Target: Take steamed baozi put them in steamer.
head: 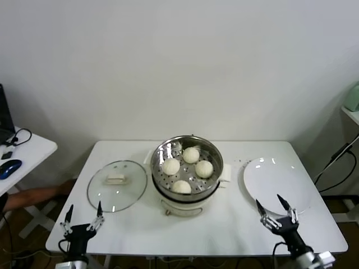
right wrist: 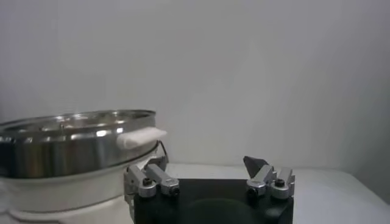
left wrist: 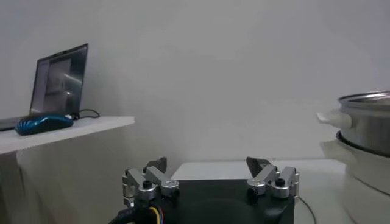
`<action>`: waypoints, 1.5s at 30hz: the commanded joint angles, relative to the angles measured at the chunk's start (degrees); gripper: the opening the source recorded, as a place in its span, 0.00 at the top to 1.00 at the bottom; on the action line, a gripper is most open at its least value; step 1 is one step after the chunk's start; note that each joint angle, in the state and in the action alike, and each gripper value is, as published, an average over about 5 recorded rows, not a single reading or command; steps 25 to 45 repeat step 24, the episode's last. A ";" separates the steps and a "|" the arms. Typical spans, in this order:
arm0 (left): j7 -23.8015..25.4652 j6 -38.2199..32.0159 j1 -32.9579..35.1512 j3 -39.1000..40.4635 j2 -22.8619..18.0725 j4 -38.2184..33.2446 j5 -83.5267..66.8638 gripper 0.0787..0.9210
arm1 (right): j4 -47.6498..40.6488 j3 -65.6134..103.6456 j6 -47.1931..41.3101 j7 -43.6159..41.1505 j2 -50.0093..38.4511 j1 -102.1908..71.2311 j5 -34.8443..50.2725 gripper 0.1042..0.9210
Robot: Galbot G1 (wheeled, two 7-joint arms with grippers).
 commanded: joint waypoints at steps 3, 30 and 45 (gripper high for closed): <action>0.00 -0.21 0.37 0.07 -0.05 0.15 0.18 0.12 | -2.71 -2.27 10.49 0.23 10.16 -6.36 -6.09 0.12; 0.18 -0.39 1.00 0.50 -0.24 0.10 1.26 0.12 | -1.58 -2.83 9.85 0.66 9.96 -6.20 -7.32 0.12; 0.18 -0.39 1.00 0.50 -0.24 0.10 1.26 0.12 | -1.58 -2.83 9.85 0.66 9.96 -6.20 -7.32 0.12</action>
